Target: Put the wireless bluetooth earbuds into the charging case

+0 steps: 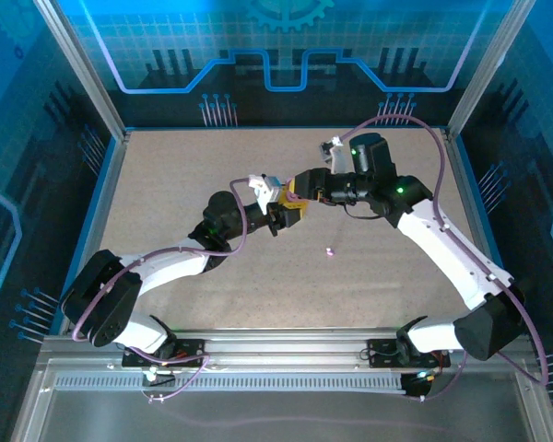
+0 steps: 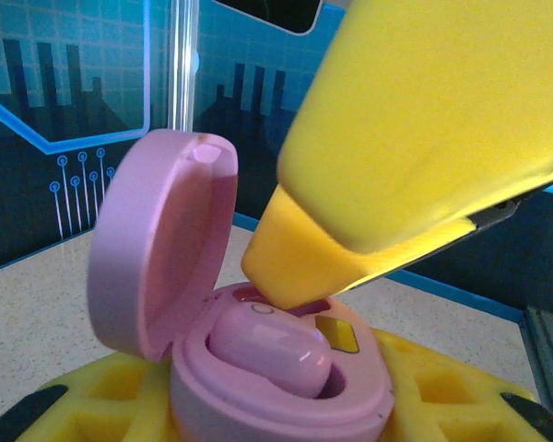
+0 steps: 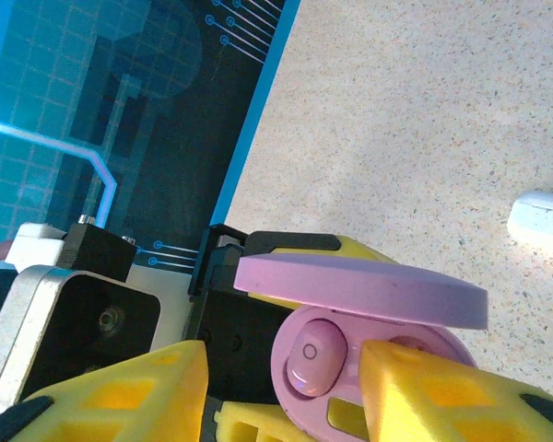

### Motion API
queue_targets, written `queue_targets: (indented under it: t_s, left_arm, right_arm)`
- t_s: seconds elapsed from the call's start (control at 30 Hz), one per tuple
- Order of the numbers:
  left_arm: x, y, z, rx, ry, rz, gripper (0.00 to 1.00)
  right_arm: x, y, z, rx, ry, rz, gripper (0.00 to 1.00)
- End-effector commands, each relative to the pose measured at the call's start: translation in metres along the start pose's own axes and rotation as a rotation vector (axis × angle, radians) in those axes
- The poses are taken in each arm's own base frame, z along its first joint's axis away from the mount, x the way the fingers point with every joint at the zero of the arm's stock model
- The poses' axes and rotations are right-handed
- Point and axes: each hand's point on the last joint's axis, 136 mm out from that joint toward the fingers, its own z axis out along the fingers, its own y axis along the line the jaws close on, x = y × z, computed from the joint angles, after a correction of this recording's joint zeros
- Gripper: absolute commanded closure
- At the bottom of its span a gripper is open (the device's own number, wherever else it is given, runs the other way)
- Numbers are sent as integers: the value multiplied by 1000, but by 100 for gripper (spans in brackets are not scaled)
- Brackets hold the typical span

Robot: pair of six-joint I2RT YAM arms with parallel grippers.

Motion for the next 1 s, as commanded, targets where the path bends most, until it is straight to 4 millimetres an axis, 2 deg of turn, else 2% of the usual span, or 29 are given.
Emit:
queue_targets:
  t_s: [0.0, 0.13, 0.23, 0.33, 0.43, 0.5, 0.6, 0.8, 0.97]
  left_arm:
    - [-29, -4, -2, -6, -99, 48, 70]
    - [-27, 0, -4, -34, -90, 58, 70]
    - [-27, 4, -7, -68, -82, 69, 70]
    - [-28, 8, -12, -103, -79, 85, 70]
    - [-32, 10, -18, -132, -92, 99, 70]
    - [-35, 12, -23, -153, -97, 108, 71]
    - [-39, 12, -28, -172, -100, 125, 70]
    - [-47, 9, -30, -170, -111, 138, 70]
    - [-47, 9, -30, -168, -109, 135, 70]
  right_arm:
    - [3, 20, -17, -28, -15, -63, 49]
    - [0, 36, -41, -51, -79, -170, 48]
    - [-7, 24, -66, 39, -191, -207, 48]
    - [-13, -19, -87, 163, -280, -121, 49]
    - [-6, -80, -91, 274, -267, 32, 52]
    - [8, -126, -83, 344, -219, 147, 54]
    - [30, -166, -61, 384, -99, 223, 54]
    - [75, -217, -13, 472, 190, 287, 57]
    - [99, -244, 17, 559, 336, 258, 57]
